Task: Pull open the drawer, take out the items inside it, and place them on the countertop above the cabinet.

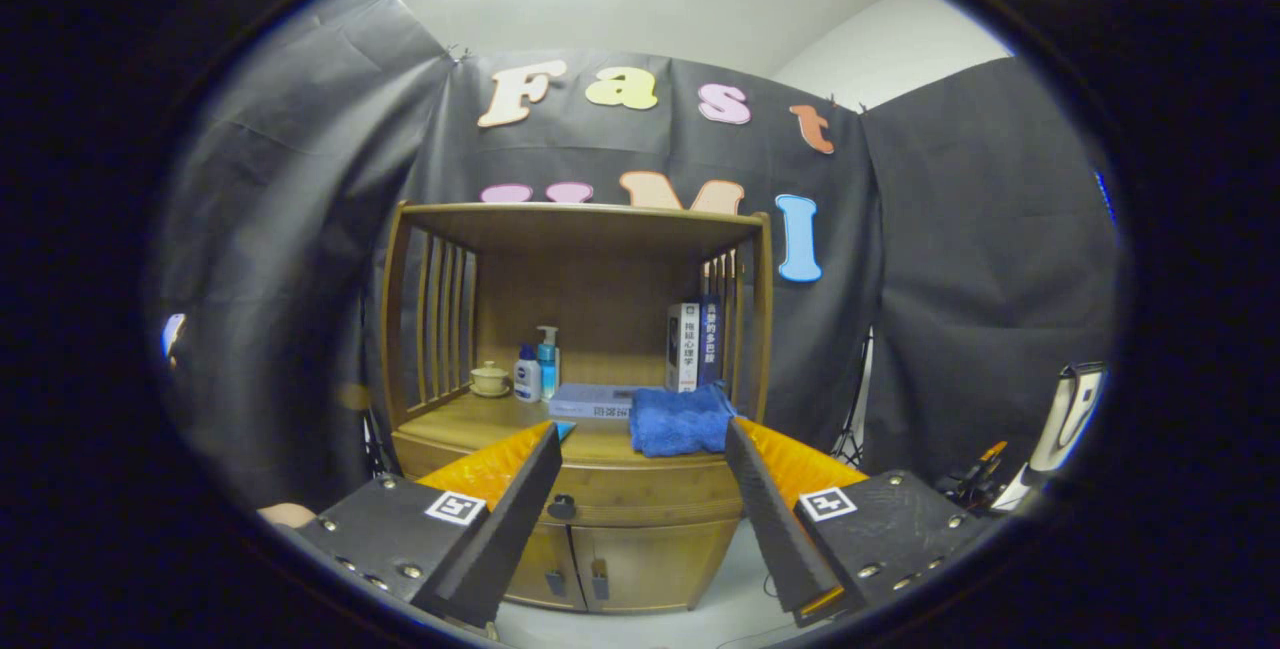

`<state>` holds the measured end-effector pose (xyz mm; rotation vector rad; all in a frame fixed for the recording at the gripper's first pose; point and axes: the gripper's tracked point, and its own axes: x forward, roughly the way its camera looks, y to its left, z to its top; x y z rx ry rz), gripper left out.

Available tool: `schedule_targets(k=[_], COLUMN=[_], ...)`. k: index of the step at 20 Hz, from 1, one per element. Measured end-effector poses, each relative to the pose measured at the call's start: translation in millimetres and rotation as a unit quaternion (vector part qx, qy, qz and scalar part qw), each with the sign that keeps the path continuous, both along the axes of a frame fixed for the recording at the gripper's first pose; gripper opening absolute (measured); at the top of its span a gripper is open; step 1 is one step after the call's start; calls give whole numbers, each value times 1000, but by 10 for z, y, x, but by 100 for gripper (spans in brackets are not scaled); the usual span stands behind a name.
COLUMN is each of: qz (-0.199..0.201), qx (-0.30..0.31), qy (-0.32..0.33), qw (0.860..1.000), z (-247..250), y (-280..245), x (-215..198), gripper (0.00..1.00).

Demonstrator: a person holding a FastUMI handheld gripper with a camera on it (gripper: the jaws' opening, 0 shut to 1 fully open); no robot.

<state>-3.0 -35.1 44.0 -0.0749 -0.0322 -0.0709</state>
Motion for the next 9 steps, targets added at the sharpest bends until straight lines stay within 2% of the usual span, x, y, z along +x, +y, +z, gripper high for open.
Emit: schedule_targets(k=[9], qz=[1], qx=[-3], qy=[8], qw=[1000], z=[-142], y=[-61], x=[75], gripper=[98])
